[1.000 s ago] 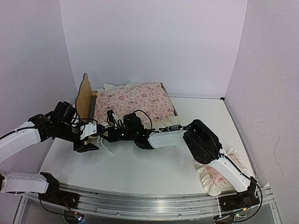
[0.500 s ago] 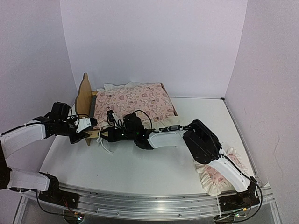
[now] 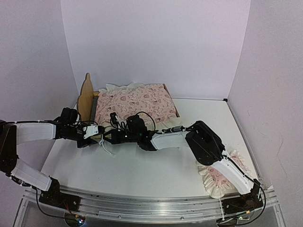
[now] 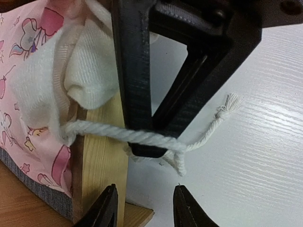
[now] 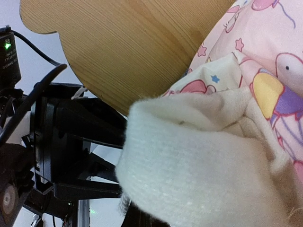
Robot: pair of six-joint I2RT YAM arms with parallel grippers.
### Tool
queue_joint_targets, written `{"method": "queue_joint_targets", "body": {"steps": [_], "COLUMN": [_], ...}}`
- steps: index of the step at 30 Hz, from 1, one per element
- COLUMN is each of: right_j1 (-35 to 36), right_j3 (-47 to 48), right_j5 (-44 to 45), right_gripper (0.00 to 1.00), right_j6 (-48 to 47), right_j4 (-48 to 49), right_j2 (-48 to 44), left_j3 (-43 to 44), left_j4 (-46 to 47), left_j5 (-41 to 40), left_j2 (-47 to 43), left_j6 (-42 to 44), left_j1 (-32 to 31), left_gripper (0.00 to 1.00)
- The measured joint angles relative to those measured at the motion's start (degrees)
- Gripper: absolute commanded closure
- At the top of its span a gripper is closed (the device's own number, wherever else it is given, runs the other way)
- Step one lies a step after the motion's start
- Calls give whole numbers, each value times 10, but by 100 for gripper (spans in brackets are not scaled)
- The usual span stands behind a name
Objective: Set up the pet bed
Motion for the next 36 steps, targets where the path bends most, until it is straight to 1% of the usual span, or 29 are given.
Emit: {"method": "queue_joint_targets", "body": {"steps": [5,10,15,19,24,28,30,32,36], "right_j1": [0,0,0,-2,-4,-4,-4,-4,-5], "right_j3": [0,1,12,16,22,30,36,38,41], "right_j5": [-1,-3,-7,-14,-16,-16,-16,-16,-16], "right_gripper": [100,100,100,100,100,100,100,100,100], "right_j6": [1,5,8,8,10,10,10,10,10], "right_j4": [0,0,3,5,8,5,5,4,2], "right_j2": [0,0,9,13,17,23,28,28,29], "left_j3": [0,0,-2,-6,-6,-6,-6,-6,-6], "left_j4": [20,58,90,105,109,107,106,104,101], "left_j5": [23,36,47,62,72,79,80,84,94], "left_j2": [0,12,21,24,30,35,36,37,42], "left_j6": [1,-2,4,15,29,45,50,53,59], "left_j1": [0,0,0,2,5,7,8,9,10], "left_gripper": [62,65,65,70,69,71,75,81,99]}}
